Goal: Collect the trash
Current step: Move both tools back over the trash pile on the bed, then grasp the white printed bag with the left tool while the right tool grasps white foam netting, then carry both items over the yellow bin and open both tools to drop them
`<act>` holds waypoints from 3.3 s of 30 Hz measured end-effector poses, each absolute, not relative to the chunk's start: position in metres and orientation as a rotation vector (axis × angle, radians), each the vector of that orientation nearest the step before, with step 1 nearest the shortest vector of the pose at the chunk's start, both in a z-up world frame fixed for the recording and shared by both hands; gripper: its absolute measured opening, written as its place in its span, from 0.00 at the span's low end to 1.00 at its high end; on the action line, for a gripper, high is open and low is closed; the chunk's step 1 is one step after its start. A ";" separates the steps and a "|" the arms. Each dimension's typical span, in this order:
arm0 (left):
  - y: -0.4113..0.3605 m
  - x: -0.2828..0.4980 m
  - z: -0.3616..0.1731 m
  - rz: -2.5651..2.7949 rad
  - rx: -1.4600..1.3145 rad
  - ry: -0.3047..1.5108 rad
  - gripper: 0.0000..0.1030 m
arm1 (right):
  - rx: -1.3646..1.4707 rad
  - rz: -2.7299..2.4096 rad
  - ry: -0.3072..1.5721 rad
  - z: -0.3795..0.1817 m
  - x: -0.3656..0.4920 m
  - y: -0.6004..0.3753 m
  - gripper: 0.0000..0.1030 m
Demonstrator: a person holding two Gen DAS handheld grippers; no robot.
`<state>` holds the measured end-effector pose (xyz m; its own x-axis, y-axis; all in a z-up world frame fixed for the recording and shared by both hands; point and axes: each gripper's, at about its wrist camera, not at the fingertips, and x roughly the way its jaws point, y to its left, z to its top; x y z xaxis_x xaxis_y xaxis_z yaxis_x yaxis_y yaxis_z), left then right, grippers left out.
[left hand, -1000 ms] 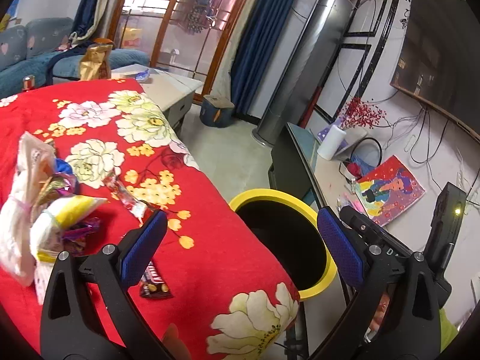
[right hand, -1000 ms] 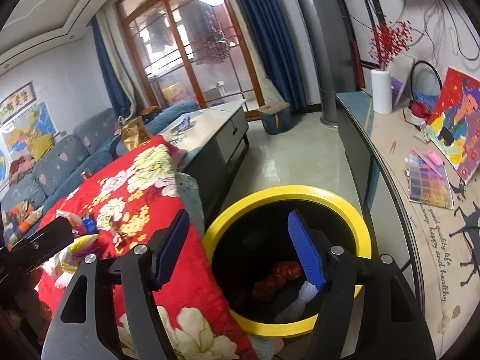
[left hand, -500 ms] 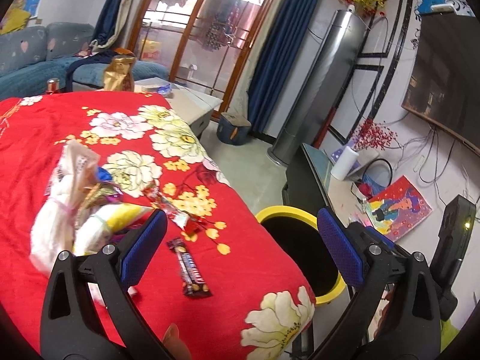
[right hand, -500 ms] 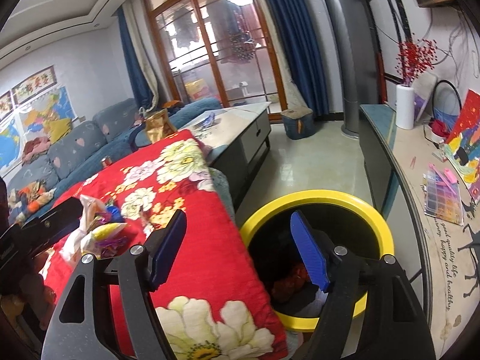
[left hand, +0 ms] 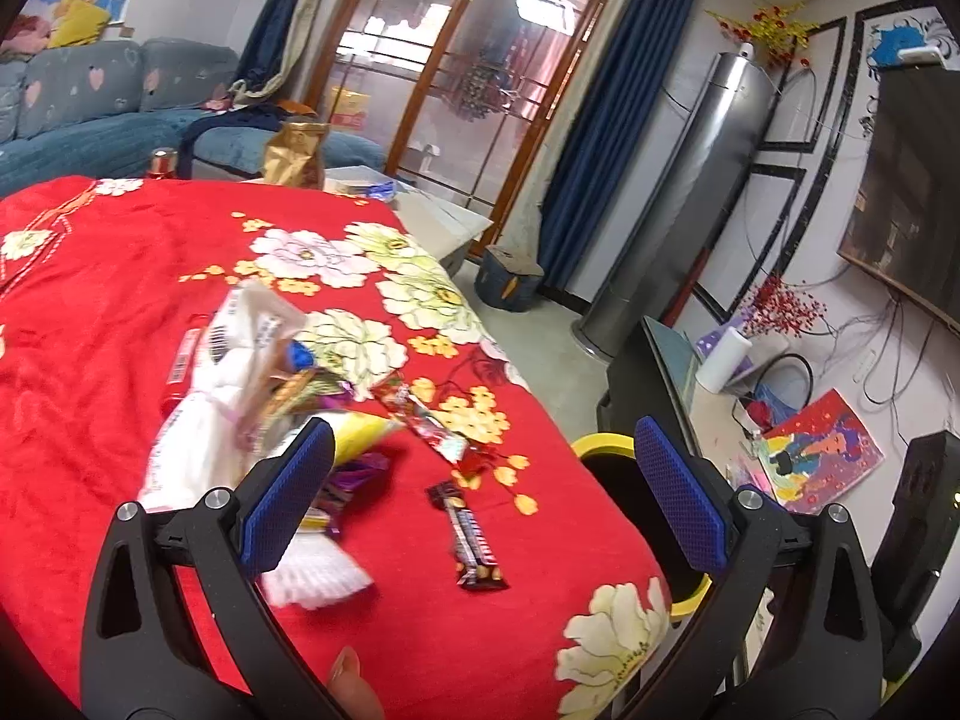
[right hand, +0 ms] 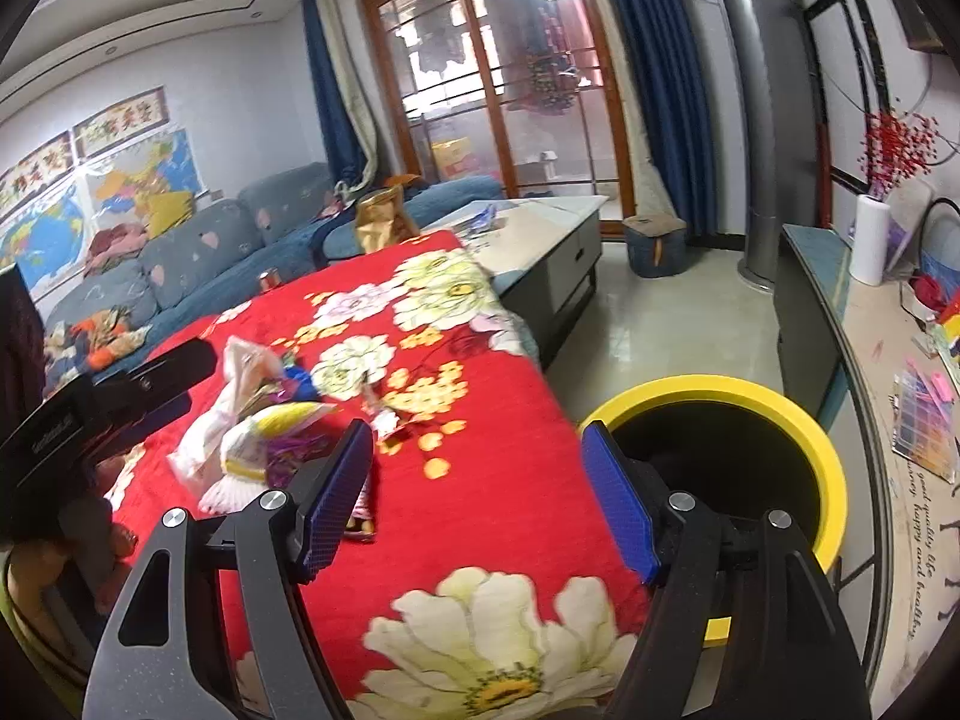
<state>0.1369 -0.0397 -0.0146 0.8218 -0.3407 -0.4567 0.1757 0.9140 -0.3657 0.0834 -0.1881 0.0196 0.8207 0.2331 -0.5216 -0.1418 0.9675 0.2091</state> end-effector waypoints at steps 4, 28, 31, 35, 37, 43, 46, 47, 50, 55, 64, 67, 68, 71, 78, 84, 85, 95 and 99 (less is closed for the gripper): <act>-0.027 0.136 -0.016 -0.255 -0.326 0.541 0.89 | 0.148 0.237 0.586 0.018 0.083 -0.175 0.68; 0.082 0.137 -0.043 -0.055 -0.474 0.629 0.89 | 0.064 0.447 0.661 0.006 0.091 -0.080 0.68; 0.089 0.137 -0.049 -0.065 -0.499 0.652 0.89 | 0.056 0.468 0.675 0.003 0.095 -0.066 0.68; 0.095 0.140 -0.058 -0.100 -0.546 0.688 0.89 | 0.029 0.505 0.702 -0.004 0.099 -0.048 0.68; 0.097 0.143 -0.063 -0.116 -0.570 0.710 0.87 | 0.013 0.530 0.722 -0.010 0.101 -0.039 0.68; 0.102 0.152 -0.079 -0.153 -0.636 0.768 0.79 | -0.042 0.564 0.778 -0.030 0.107 -0.017 0.67; 0.101 0.155 -0.088 -0.174 -0.668 0.795 0.75 | -0.055 0.571 0.796 -0.039 0.110 -0.009 0.64; 0.100 0.156 -0.090 -0.182 -0.671 0.804 0.72 | -0.056 0.570 0.804 -0.042 0.112 -0.008 0.58; 0.097 0.158 -0.095 -0.189 -0.668 0.823 0.66 | -0.051 0.575 0.825 -0.049 0.116 -0.007 0.37; 0.093 0.157 -0.098 -0.195 -0.647 0.835 0.54 | -0.042 0.586 0.826 -0.049 0.111 -0.012 0.15; 0.101 0.146 -0.076 -0.191 -0.632 0.758 0.38 | 0.028 0.628 0.784 -0.021 0.091 -0.034 0.15; 0.104 0.140 -0.062 -0.186 -0.622 0.716 0.38 | 0.038 0.640 0.774 -0.014 0.088 -0.039 0.15; 0.105 0.139 -0.058 -0.186 -0.620 0.706 0.38 | 0.041 0.644 0.767 -0.011 0.085 -0.041 0.14; 0.109 0.133 -0.048 -0.183 -0.619 0.680 0.38 | 0.050 0.656 0.754 -0.003 0.081 -0.044 0.14; 0.113 0.127 -0.035 -0.178 -0.619 0.652 0.38 | 0.052 0.698 0.733 0.011 0.067 -0.043 0.14; 0.112 0.121 -0.028 -0.189 -0.614 0.635 0.38 | 0.059 0.715 0.701 0.025 0.058 -0.047 0.14; 0.111 0.120 -0.027 -0.192 -0.613 0.632 0.38 | 0.063 0.714 0.696 0.028 0.058 -0.048 0.14; 0.097 0.119 -0.016 -0.233 -0.594 0.620 0.38 | 0.139 0.690 0.618 0.062 0.058 -0.081 0.14; 0.088 0.119 -0.012 -0.259 -0.579 0.619 0.38 | 0.131 0.660 0.601 0.068 0.058 -0.091 0.14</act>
<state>0.1188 0.0878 -0.0117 0.7890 -0.3944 -0.4710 0.0589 0.8117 -0.5810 0.0582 -0.0910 0.0681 0.6275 0.6111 -0.4825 -0.5375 0.7883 0.2993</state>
